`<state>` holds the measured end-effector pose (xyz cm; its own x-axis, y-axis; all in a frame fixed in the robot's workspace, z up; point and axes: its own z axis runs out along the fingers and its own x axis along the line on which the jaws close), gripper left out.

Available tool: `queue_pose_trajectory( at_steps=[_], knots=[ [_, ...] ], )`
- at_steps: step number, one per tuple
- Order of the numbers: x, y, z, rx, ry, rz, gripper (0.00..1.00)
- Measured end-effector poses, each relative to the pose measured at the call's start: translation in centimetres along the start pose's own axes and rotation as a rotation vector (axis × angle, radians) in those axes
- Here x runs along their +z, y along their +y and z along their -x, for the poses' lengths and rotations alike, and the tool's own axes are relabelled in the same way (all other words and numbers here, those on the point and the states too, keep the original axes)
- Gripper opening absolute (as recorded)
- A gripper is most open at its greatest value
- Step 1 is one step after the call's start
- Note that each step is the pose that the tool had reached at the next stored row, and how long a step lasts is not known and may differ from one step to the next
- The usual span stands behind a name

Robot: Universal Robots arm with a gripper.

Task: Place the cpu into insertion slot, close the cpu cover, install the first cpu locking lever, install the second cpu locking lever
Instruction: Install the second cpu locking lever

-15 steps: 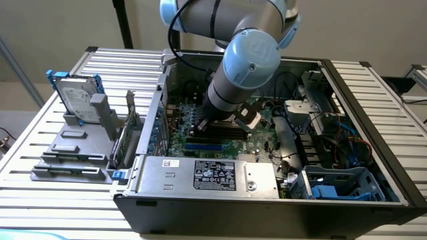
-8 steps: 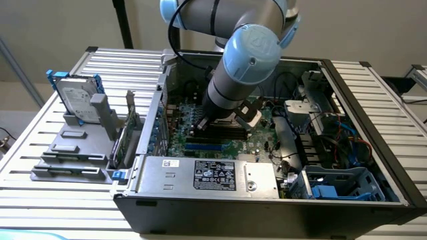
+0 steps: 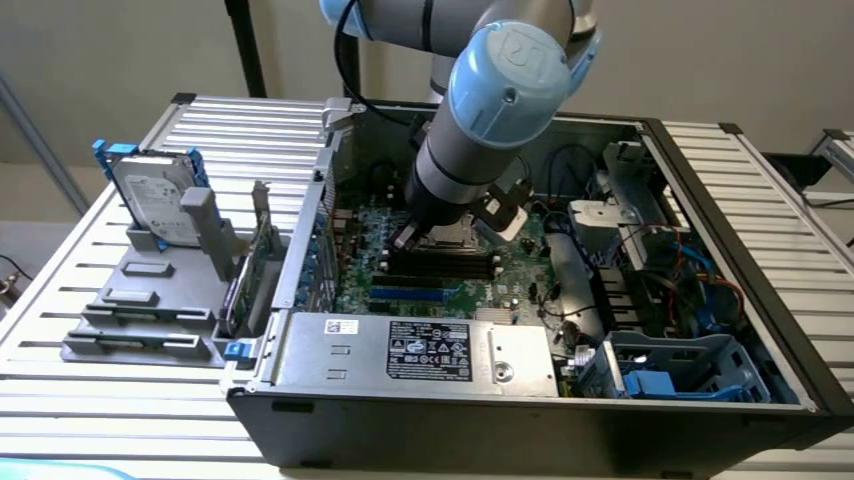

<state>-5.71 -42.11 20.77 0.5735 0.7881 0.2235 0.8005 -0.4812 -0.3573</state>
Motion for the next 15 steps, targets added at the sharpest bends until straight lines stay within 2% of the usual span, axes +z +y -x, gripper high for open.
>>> queue_pose_trajectory(
  at_steps=[15],
  knots=[
    [-0.01,0.0,0.0,-0.002,0.0089,-0.0065,0.11]
  ],
)
